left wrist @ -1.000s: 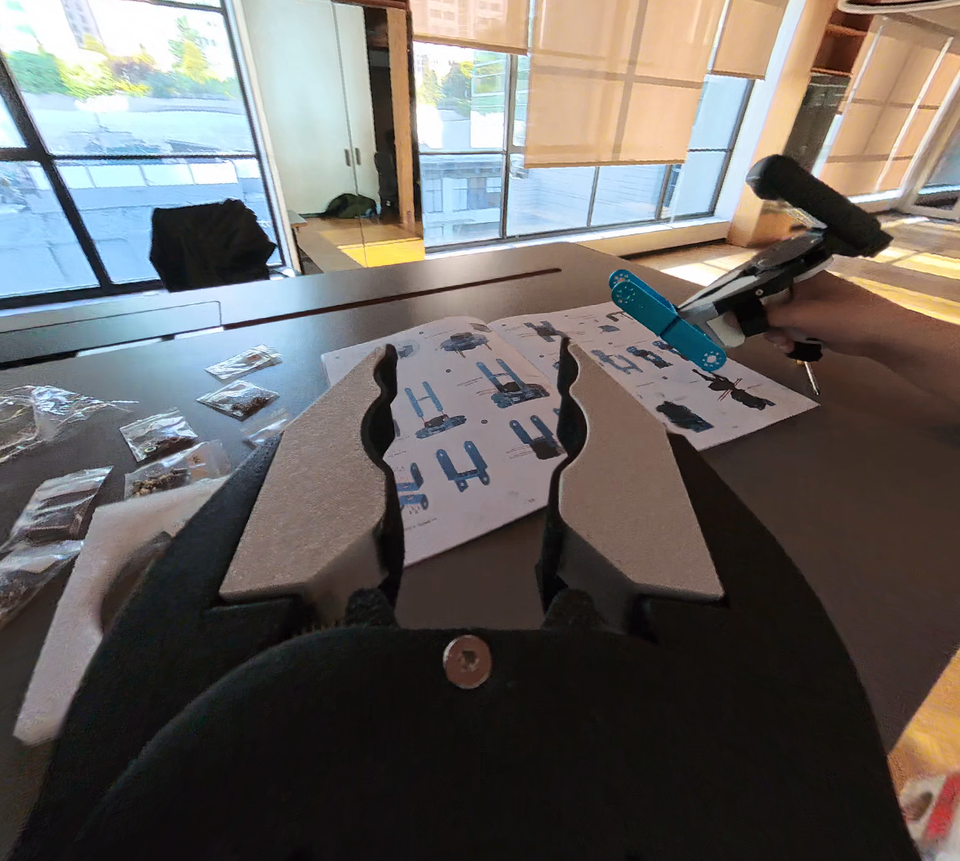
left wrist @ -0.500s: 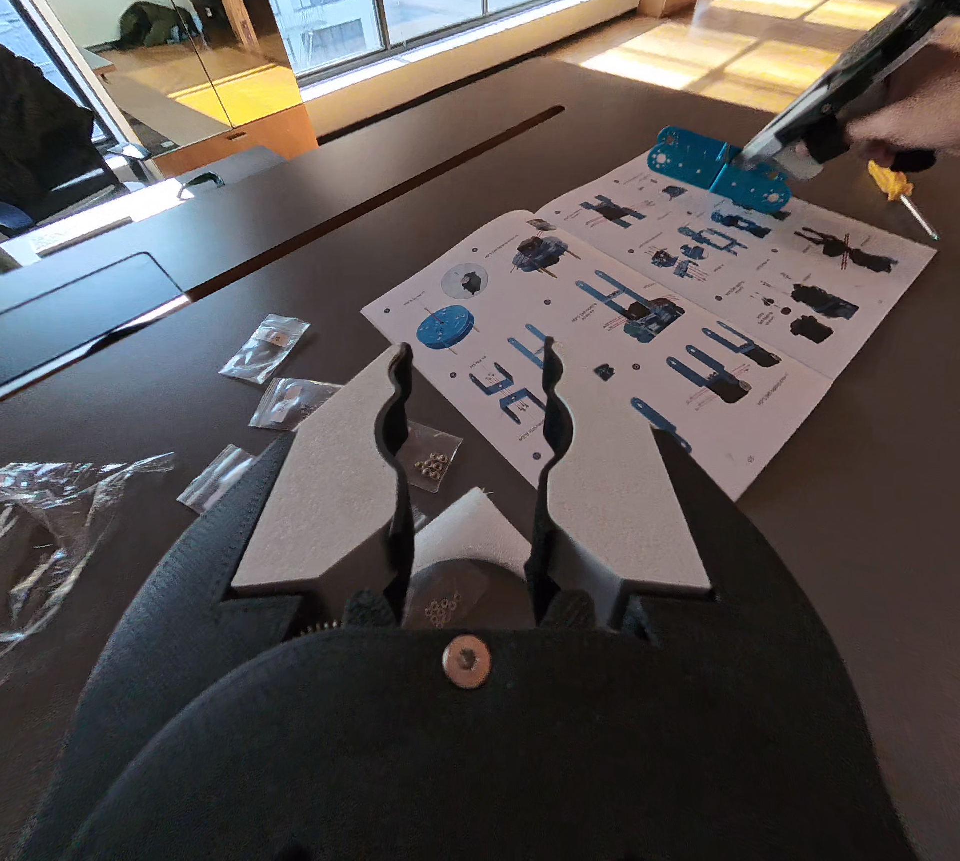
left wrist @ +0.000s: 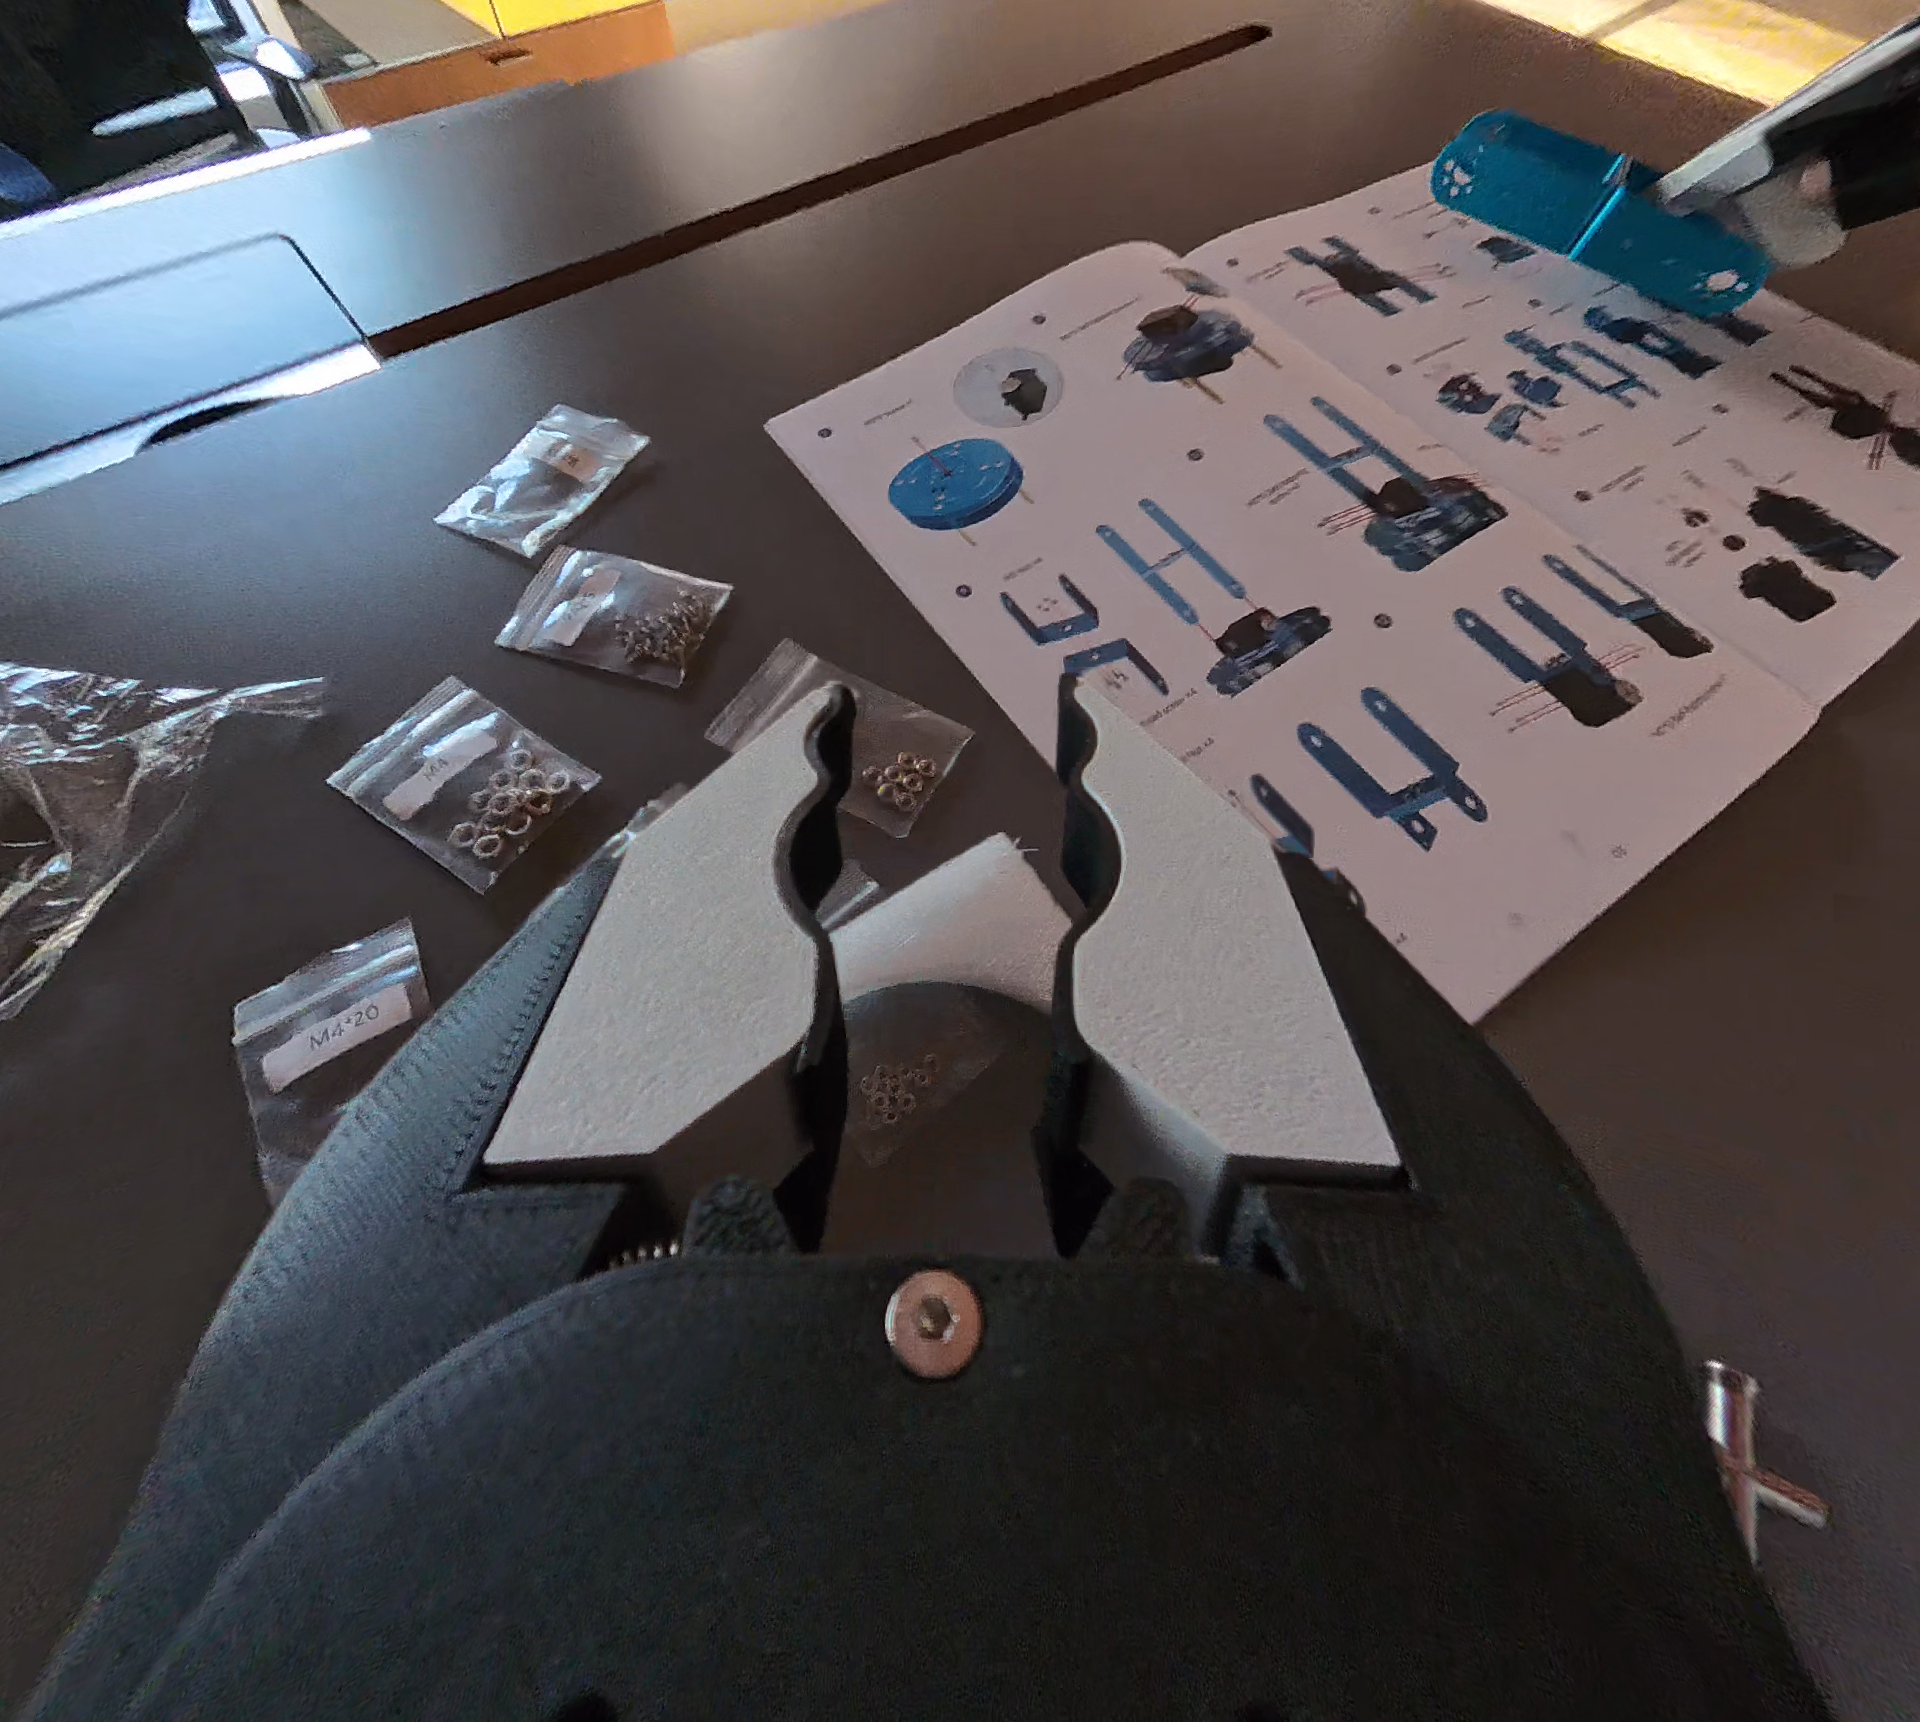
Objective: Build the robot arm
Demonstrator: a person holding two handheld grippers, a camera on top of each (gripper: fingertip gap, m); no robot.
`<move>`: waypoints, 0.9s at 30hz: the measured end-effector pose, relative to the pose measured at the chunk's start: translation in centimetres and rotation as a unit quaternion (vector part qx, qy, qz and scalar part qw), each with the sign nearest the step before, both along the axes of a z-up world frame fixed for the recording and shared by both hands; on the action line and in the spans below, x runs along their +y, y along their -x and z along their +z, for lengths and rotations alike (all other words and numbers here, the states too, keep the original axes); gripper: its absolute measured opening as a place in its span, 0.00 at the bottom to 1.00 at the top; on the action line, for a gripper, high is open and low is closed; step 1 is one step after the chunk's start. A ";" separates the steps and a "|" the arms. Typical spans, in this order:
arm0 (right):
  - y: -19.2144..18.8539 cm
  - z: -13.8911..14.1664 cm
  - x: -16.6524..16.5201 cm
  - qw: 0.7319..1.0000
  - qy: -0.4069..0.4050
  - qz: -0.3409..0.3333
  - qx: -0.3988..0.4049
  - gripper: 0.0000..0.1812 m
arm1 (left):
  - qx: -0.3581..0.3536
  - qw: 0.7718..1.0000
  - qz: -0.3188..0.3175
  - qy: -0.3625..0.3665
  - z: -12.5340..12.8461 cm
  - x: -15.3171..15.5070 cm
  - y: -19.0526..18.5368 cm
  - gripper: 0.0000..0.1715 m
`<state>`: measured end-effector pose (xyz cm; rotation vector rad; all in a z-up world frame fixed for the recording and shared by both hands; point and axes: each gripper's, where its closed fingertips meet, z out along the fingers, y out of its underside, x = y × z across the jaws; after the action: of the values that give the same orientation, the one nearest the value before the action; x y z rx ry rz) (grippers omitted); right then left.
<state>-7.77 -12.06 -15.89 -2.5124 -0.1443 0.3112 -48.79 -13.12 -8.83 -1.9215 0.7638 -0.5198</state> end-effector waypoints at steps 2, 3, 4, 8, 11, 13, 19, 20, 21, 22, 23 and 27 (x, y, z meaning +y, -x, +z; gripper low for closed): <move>0.8 0.3 -0.1 1.000 -0.008 0.008 0.010 0.01 | -0.008 0.999 -0.008 0.031 -1.1 -0.1 -0.3 0.22; 1.4 0.6 -0.1 1.000 -0.014 0.014 0.019 0.01 | -0.022 0.998 -0.016 0.049 -1.5 -0.2 -0.6 0.22; 2.0 0.9 -0.1 0.999 -0.022 0.021 0.030 0.01 | -0.038 0.997 -0.024 0.066 -1.7 -0.5 -0.9 0.22; 5.0 2.2 -0.1 0.995 -0.048 0.054 0.064 0.00 | -0.069 0.991 -0.039 0.107 -2.3 -0.7 -1.3 0.20; 6.3 2.0 -0.4 0.994 -0.047 0.077 0.054 0.01 | -0.070 0.989 -0.046 0.119 -2.4 -0.8 -1.4 0.20; 7.1 1.8 -0.8 0.994 -0.040 0.091 0.054 0.01 | -0.067 0.990 -0.045 0.115 -2.5 -0.7 -1.3 0.19; 9.9 1.7 -1.7 0.987 -0.034 0.131 0.082 0.01 | -0.061 0.990 -0.058 0.112 -2.8 -0.7 -1.5 0.18; 10.4 1.9 -1.8 0.986 -0.040 0.139 0.086 0.01 | -0.060 0.991 -0.059 0.109 -2.8 -0.7 -1.6 0.18; 10.9 2.1 -1.7 0.984 -0.051 0.144 0.088 0.01 | -0.057 0.991 -0.058 0.105 -2.7 -0.7 -1.5 0.18; 11.5 2.5 -1.6 0.983 -0.065 0.148 0.090 0.01 | -0.054 0.992 -0.056 0.100 -2.7 -0.7 -1.5 0.18; 12.2 3.0 -1.6 0.980 -0.080 0.156 0.094 0.00 | -0.052 0.993 -0.055 0.096 -2.6 -0.6 -1.4 0.18; 15.4 4.2 -2.0 0.967 -0.131 0.190 0.109 0.00 | -0.062 0.992 -0.065 0.090 -2.0 -0.9 -1.8 0.18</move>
<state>-23.13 -14.04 -11.72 -2.1600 -0.5452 0.6747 -47.00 -14.03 -10.85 -1.9916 0.7870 -0.8050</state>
